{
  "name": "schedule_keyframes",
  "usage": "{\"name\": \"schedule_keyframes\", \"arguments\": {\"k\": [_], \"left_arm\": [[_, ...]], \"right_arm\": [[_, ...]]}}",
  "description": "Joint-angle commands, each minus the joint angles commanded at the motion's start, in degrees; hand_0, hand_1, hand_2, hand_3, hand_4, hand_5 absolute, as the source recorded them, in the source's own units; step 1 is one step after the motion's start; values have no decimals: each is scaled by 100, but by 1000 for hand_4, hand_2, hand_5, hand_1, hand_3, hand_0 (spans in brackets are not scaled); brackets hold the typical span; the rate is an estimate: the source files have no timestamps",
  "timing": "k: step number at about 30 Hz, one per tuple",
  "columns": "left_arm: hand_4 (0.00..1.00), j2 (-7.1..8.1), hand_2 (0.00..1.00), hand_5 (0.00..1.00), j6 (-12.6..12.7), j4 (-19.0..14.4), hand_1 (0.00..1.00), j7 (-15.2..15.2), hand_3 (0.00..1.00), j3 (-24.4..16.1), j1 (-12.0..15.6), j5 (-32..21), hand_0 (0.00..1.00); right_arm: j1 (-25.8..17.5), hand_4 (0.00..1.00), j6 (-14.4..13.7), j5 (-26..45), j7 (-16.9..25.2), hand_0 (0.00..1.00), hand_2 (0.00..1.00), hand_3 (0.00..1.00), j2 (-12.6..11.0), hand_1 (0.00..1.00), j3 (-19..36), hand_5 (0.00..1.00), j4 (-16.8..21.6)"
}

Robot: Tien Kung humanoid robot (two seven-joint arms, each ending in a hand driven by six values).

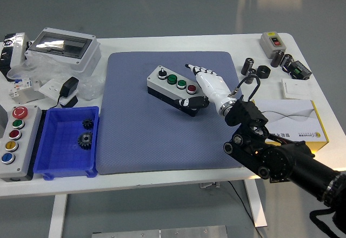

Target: Pick up the button,place it on the desk,press the button,press the button

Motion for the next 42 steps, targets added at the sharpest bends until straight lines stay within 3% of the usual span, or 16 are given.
{"name": "schedule_keyframes", "arguments": {"k": [13,14,19,20,25,26,31,32,37,38,42], "left_arm": [[804,35,620,247,-25,0,629,-19,716,18,-40,11,656],[804,37,620,247,-27,0,630,-19,716,20,-43,11,656],[804,45,620,247,-37,0,630,-18,716,32,-54,9,656],[804,47,620,247,-38,0,631,-19,716,35,-56,7,656],[804,53,620,247,-42,0,631,-20,716,34,-58,12,656],[804,53,620,246,-43,0,630,-17,716,34,-58,15,657],[804,55,620,246,-41,0,630,-4,716,28,-59,31,657],[804,56,620,247,-39,0,630,-1,716,24,-59,37,657],[804,54,620,247,-37,0,630,4,716,31,-51,32,657],[805,52,620,246,-38,0,630,5,716,33,-49,32,656],[805,46,620,246,-40,0,630,2,716,33,-43,38,656]], "right_arm": [[464,983,113,392,-67,993,998,998,238,997,-550,435,-474],[488,985,114,429,-73,877,963,998,250,948,-594,436,-503],[580,985,82,555,-131,877,963,998,313,948,-803,436,-700],[593,992,73,575,-140,665,910,998,323,863,-838,443,-737],[632,992,7,601,-181,665,910,998,348,863,-977,443,-816],[636,972,-4,610,-189,441,799,970,353,733,-1009,417,-828],[650,972,-76,619,-221,441,799,970,380,733,-1146,417,-893],[653,785,-89,612,-231,296,666,902,383,569,-1168,207,-905],[650,785,-146,573,-275,296,666,902,383,569,-1270,207,-954],[648,408,-152,564,-279,177,495,781,383,399,-1279,88,-957],[642,408,-172,446,-295,177,495,781,379,399,-1307,88,-974]]}}
